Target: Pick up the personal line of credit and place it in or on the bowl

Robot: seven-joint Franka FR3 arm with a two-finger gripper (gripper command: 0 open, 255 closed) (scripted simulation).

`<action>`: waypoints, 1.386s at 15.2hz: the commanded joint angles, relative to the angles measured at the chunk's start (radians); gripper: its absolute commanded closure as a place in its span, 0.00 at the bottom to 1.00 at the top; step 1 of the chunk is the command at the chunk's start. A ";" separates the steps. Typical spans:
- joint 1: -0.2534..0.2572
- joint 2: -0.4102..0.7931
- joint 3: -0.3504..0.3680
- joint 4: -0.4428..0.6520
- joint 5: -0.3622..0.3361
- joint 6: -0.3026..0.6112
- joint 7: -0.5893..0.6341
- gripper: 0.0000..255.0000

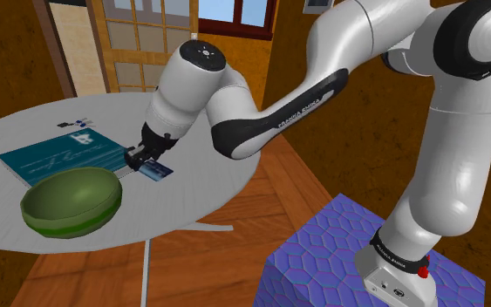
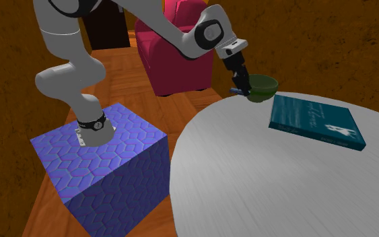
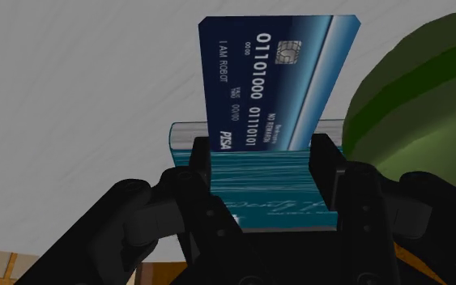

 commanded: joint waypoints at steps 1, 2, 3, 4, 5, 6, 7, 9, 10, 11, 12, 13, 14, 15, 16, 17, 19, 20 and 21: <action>-0.011 -0.017 0.012 0.004 0.030 -0.012 -0.026 1.00; -0.015 -0.024 0.018 0.008 0.044 -0.020 -0.038 1.00; -0.019 -0.030 0.024 0.012 0.058 -0.027 -0.050 1.00; -0.023 -0.037 0.029 0.017 0.072 -0.035 -0.062 1.00; -0.027 -0.043 0.034 0.021 0.085 -0.042 -0.074 1.00; -0.030 -0.050 0.039 0.027 0.098 -0.050 -0.086 1.00; -0.034 -0.056 0.044 0.032 0.111 -0.058 -0.097 1.00; -0.040 -0.068 0.052 0.043 0.137 -0.075 -0.119 1.00; -0.043 -0.073 0.056 0.050 0.149 -0.083 -0.130 1.00; -0.046 -0.079 0.060 0.056 0.161 -0.092 -0.141 1.00; -0.049 -0.084 0.064 0.063 0.172 -0.101 -0.151 1.00; -0.051 -0.089 0.068 0.070 0.183 -0.110 -0.161 1.00; -0.052 -0.091 0.069 0.073 0.188 -0.113 -0.165 1.00; -0.022 -0.052 0.066 0.121 0.154 -0.145 -0.140 1.00; 0.009 -0.013 0.063 0.170 0.124 -0.176 -0.119 1.00; 0.042 0.026 0.058 0.221 0.096 -0.207 -0.101 1.00; 0.112 0.104 0.046 0.328 0.049 -0.270 -0.076 1.00; 0.149 0.144 0.038 0.385 0.028 -0.301 -0.067 1.00; 0.187 0.184 0.031 0.445 0.010 -0.332 -0.062 1.00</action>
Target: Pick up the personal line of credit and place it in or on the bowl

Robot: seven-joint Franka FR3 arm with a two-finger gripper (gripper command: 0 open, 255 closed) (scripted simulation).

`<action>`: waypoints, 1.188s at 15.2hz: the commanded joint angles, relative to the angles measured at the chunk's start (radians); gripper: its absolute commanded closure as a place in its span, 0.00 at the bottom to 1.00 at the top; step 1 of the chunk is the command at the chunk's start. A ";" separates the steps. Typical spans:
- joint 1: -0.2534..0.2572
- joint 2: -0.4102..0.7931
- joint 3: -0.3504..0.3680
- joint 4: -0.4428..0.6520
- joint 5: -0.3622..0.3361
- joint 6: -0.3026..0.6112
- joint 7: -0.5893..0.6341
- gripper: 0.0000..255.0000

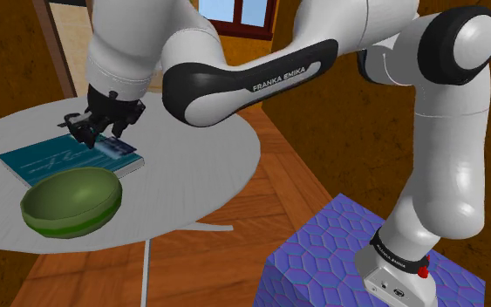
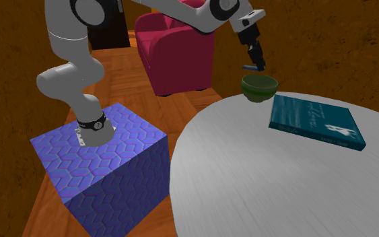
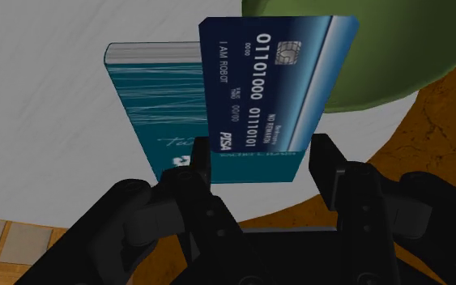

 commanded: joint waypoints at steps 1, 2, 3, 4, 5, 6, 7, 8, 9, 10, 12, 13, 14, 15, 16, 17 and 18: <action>0.085 0.093 -0.018 0.135 -0.046 -0.071 0.015 1.00; 0.126 0.135 -0.027 0.202 -0.062 -0.103 0.014 1.00; 0.167 0.178 -0.037 0.274 -0.076 -0.135 0.010 1.00; 0.211 0.224 -0.047 0.352 -0.090 -0.169 0.003 1.00; 0.283 0.302 -0.063 0.489 -0.109 -0.224 -0.016 1.00; 0.281 0.301 -0.066 0.475 -0.110 -0.212 -0.009 1.00; 0.277 0.300 -0.068 0.461 -0.113 -0.201 -0.001 1.00; 0.274 0.300 -0.069 0.448 -0.116 -0.190 0.006 1.00; 0.271 0.301 -0.071 0.436 -0.120 -0.180 0.013 1.00; 0.269 0.301 -0.073 0.424 -0.123 -0.169 0.020 1.00; 0.264 0.303 -0.077 0.401 -0.131 -0.149 0.035 1.00; 0.262 0.305 -0.079 0.391 -0.135 -0.139 0.042 1.00; 0.261 0.306 -0.082 0.381 -0.139 -0.129 0.049 1.00; 0.259 0.308 -0.084 0.371 -0.143 -0.119 0.056 1.00; 0.258 0.310 -0.087 0.362 -0.148 -0.110 0.063 1.00; 0.257 0.312 -0.090 0.353 -0.152 -0.101 0.070 1.00; 0.256 0.315 -0.092 0.345 -0.157 -0.092 0.077 1.00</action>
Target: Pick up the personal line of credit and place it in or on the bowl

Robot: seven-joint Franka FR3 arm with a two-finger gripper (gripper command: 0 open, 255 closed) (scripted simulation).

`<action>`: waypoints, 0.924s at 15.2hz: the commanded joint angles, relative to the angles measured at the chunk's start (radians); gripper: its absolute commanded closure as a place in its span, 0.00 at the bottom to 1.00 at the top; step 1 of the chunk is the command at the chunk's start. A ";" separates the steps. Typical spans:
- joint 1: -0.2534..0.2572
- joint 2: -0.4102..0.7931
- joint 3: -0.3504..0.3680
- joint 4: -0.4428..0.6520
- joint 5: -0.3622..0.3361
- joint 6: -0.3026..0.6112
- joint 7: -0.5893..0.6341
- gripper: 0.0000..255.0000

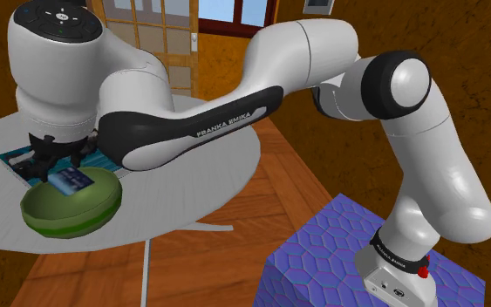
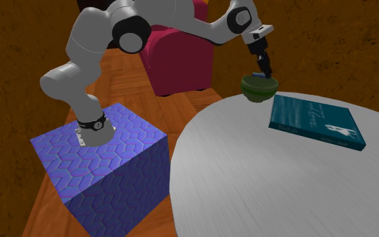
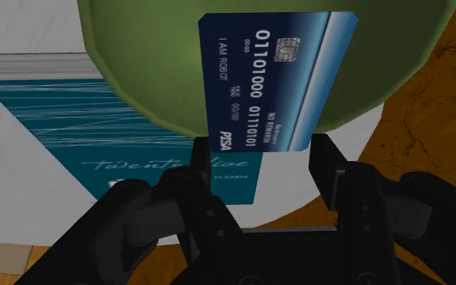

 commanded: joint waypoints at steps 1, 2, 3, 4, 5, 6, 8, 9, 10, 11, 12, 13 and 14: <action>-0.002 0.005 -0.006 -0.017 -0.010 0.019 0.014 1.00; -0.002 0.008 -0.009 -0.025 -0.014 0.028 0.021 1.00; -0.003 0.011 -0.012 -0.032 -0.019 0.037 0.028 1.00; -0.003 0.014 -0.014 -0.037 -0.022 0.042 0.033 1.00; -0.003 0.013 -0.014 -0.037 -0.022 0.042 0.033 1.00; -0.003 0.014 -0.014 -0.037 -0.022 0.042 0.033 1.00; -0.003 0.014 -0.014 -0.037 -0.022 0.042 0.033 1.00; -0.003 0.014 -0.014 -0.037 -0.022 0.042 0.033 1.00; -0.003 0.014 -0.014 -0.037 -0.022 0.042 0.033 1.00; -0.003 0.014 -0.014 -0.036 -0.022 0.042 0.032 1.00; -0.003 0.014 -0.014 -0.036 -0.022 0.042 0.033 1.00; -0.003 0.014 -0.014 -0.036 -0.022 0.042 0.033 0.00; -0.003 0.014 -0.014 -0.036 -0.022 0.042 0.032 0.00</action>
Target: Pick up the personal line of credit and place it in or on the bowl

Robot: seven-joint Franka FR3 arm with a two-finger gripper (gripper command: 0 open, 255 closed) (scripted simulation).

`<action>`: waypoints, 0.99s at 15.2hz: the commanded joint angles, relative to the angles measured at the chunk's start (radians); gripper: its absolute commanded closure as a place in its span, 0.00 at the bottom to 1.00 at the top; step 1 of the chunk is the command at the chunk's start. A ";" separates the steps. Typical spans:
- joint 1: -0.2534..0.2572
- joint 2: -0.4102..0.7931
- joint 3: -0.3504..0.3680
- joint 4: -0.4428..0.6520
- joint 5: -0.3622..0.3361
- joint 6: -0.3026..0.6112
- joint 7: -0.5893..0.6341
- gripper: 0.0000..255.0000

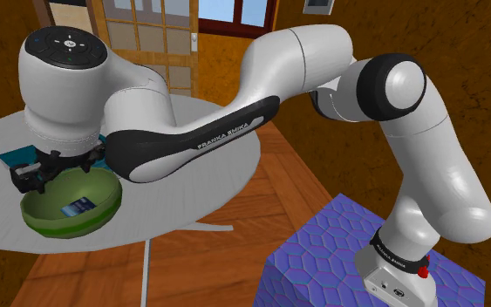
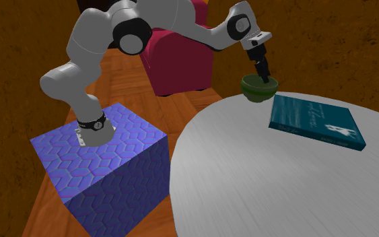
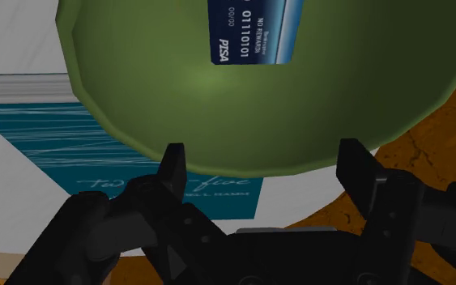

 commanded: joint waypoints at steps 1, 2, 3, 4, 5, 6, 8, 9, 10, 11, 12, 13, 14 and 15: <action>0.000 0.000 0.000 0.000 0.000 0.000 0.000 0.00; 0.000 0.000 0.000 0.000 0.000 0.000 0.000 0.00; 0.000 0.000 0.000 0.000 0.000 0.000 0.000 0.00; 0.000 0.000 0.000 0.000 0.000 0.000 0.000 0.00; -0.008 -0.030 0.010 -0.023 0.010 -0.009 0.002 0.00; -0.016 -0.059 0.021 -0.044 0.021 -0.018 0.003 0.00; -0.029 -0.108 0.040 -0.077 0.042 -0.037 0.002 0.00; -0.029 -0.108 0.039 -0.077 0.042 -0.037 0.002 0.00; -0.029 -0.108 0.039 -0.077 0.042 -0.037 0.002 0.00; -0.029 -0.108 0.039 -0.077 0.042 -0.037 0.002 0.00; -0.029 -0.108 0.039 -0.077 0.042 -0.037 0.002 0.00; -0.029 -0.108 0.039 -0.077 0.042 -0.037 0.002 0.00; -0.029 -0.108 0.039 -0.077 0.042 -0.037 0.002 0.00; -0.029 -0.108 0.039 -0.077 0.042 -0.037 0.002 0.00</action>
